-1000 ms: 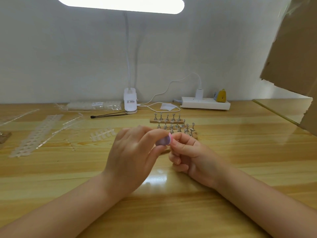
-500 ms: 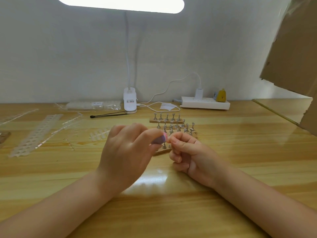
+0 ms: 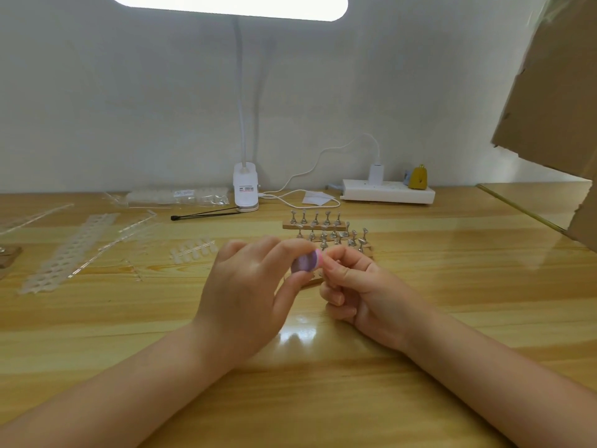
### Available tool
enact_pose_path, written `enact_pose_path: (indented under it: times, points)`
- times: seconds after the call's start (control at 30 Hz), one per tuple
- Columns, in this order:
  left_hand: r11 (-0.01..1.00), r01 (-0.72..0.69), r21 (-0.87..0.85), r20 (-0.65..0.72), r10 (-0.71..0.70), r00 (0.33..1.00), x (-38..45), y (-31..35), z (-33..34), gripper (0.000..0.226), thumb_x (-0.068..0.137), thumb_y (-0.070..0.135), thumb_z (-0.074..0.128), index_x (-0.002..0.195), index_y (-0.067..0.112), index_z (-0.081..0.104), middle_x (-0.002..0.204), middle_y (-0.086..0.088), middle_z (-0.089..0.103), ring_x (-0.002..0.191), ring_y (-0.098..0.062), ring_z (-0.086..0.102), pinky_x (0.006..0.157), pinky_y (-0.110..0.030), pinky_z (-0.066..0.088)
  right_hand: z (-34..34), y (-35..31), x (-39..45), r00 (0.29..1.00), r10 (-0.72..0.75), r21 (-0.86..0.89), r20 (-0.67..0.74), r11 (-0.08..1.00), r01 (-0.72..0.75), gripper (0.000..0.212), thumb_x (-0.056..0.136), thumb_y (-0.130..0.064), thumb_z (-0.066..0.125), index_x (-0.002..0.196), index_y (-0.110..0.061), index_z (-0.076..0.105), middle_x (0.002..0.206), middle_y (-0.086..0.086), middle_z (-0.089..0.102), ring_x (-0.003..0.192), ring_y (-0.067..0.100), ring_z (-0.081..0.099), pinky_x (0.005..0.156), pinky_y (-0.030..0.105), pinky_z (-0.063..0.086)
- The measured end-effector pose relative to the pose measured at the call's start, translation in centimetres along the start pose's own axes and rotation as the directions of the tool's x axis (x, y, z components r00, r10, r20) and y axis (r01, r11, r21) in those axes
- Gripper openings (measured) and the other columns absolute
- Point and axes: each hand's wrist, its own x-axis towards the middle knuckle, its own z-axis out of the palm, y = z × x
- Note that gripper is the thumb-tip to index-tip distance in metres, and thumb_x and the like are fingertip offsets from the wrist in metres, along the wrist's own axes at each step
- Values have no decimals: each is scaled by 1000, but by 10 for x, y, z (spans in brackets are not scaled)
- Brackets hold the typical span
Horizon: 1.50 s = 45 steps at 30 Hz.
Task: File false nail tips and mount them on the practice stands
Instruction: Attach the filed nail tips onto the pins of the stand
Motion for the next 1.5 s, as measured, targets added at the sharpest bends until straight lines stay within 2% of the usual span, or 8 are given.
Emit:
enact_pose_path:
  times: [0.2, 0.37, 0.57, 0.7, 0.9, 1.07, 1.2, 1.5]
  points:
    - [997, 9, -71, -62, -14, 998, 2, -1, -2, 26, 89, 27, 61, 114, 28, 52, 95, 17, 63, 72, 3, 56, 82, -33, 40, 3, 0, -1, 1000, 5, -14, -17, 1000, -6, 3, 80, -18, 62, 79, -19, 64, 62, -4, 47, 51, 8, 42, 41, 16, 26]
    - [982, -45, 181, 6, 45, 999, 0, -8, -2, 21, 88, 21, 64, 109, 24, 63, 93, 2, 69, 75, -20, 66, 74, -37, 43, 3, -4, 1, 996, 36, -10, -87, 999, -37, 8, 77, -16, 62, 73, -17, 69, 60, 0, 40, 49, 9, 39, 44, 20, 20]
    - [916, -301, 265, -77, 331, 941, 2, -1, 0, 29, 89, 12, 67, 110, 29, 55, 90, 1, 69, 67, -17, 57, 74, -35, 42, 6, -5, 0, 994, 68, -40, -90, 997, -72, 5, 76, -15, 61, 71, -15, 64, 58, 1, 40, 48, 10, 38, 42, 20, 22]
    - [901, -198, 385, -58, 238, 970, 2, -17, -2, 31, 78, 8, 77, 102, 25, 68, 80, -4, 66, 61, -21, 57, 71, -36, 39, 4, -7, 0, 991, 97, 0, -88, 995, -97, 8, 77, -16, 58, 70, -13, 57, 58, 0, 37, 48, 10, 37, 43, 20, 23]
    - [909, -328, 259, -95, 362, 927, -1, 3, 3, 29, 87, 11, 66, 107, 31, 57, 83, 1, 67, 69, -16, 54, 75, -36, 43, 3, -4, 0, 995, 94, -81, -23, 992, -95, 8, 76, -15, 60, 83, -10, 58, 62, 1, 46, 50, 10, 41, 42, 18, 27]
    - [942, -161, 296, -75, 191, 979, 2, -13, -4, 29, 78, 12, 79, 100, 27, 68, 77, -3, 65, 60, -22, 57, 72, -37, 38, -1, -5, 1, 992, 121, -35, -31, 992, -122, 8, 79, -18, 55, 75, -11, 53, 60, -2, 39, 51, 10, 41, 44, 20, 24]
    - [935, -296, 193, -119, 322, 939, -1, 3, 3, 33, 83, 14, 73, 106, 31, 57, 81, 2, 67, 63, -17, 55, 74, -36, 42, 0, -3, 1, 994, 105, -101, 20, 990, -102, 12, 77, -12, 62, 84, -10, 53, 62, 1, 45, 52, 11, 43, 43, 20, 27]
    - [950, -267, 160, -126, 288, 949, 2, -2, -1, 24, 86, 22, 72, 104, 30, 58, 78, 3, 66, 60, -17, 55, 71, -37, 43, -2, -1, 2, 991, 111, -116, 75, 988, -102, 8, 80, -18, 56, 81, -12, 52, 64, -2, 43, 55, 12, 44, 45, 20, 29]
